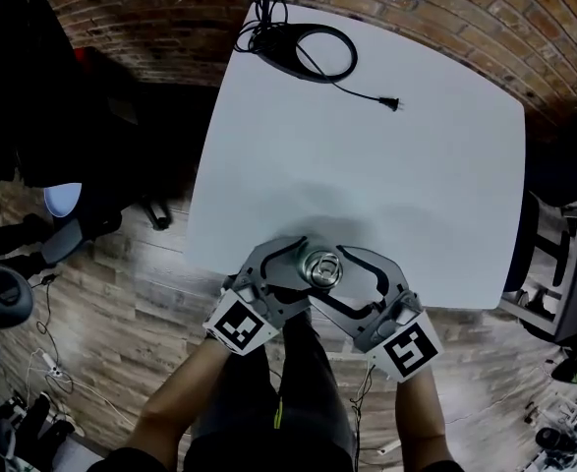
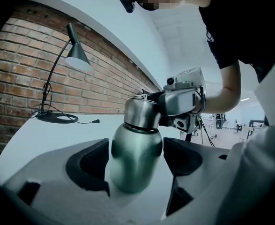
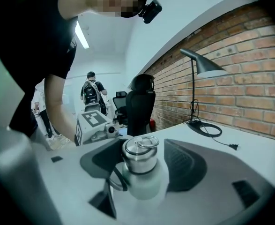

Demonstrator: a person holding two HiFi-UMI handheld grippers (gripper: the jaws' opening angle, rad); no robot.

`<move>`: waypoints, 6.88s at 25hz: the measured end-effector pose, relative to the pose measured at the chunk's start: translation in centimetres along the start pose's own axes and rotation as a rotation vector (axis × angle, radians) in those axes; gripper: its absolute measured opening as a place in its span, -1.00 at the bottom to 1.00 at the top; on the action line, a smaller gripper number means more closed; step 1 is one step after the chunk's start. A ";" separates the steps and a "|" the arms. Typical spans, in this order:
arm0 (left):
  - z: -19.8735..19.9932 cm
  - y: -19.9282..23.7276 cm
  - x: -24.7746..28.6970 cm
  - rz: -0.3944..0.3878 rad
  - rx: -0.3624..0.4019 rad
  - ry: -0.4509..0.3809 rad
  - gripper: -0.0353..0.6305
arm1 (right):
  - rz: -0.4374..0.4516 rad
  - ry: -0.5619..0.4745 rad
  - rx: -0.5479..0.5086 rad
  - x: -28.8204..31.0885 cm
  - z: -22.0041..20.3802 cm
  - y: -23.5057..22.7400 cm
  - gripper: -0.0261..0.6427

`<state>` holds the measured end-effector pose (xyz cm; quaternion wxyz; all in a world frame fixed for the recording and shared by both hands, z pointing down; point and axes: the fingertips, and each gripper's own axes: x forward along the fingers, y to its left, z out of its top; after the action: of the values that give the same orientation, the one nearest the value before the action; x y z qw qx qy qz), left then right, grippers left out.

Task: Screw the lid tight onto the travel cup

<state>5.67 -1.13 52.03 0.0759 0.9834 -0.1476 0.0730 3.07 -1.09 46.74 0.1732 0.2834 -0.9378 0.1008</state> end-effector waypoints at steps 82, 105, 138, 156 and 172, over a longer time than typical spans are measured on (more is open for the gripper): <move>0.3 0.0 0.5 0.012 0.005 -0.021 0.14 | -0.571 -0.225 0.043 1.0 0.9 -1.4 -0.12; 0.2 0.2 0.6 0.025 -0.020 -0.032 0.14 | 0.024 -0.039 -0.153 -2.0 1.0 0.3 -0.05; 0.2 0.1 0.5 0.011 -0.014 -0.021 0.14 | -0.725 -0.329 0.098 -0.1 1.5 -1.5 -0.13; 0.2 0.1 0.7 0.003 -0.012 -0.023 0.14 | -0.645 -0.261 0.077 0.6 1.0 -1.3 -0.10; -0.1 -0.4 0.1 -0.055 -0.076 0.024 0.21 | -0.576 -0.166 0.072 -3.6 2.2 -0.2 -0.15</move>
<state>5.86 -0.71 52.09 0.1168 0.9826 -0.1221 0.0769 5.36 -0.12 43.38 0.1070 0.5508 -0.8258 0.0570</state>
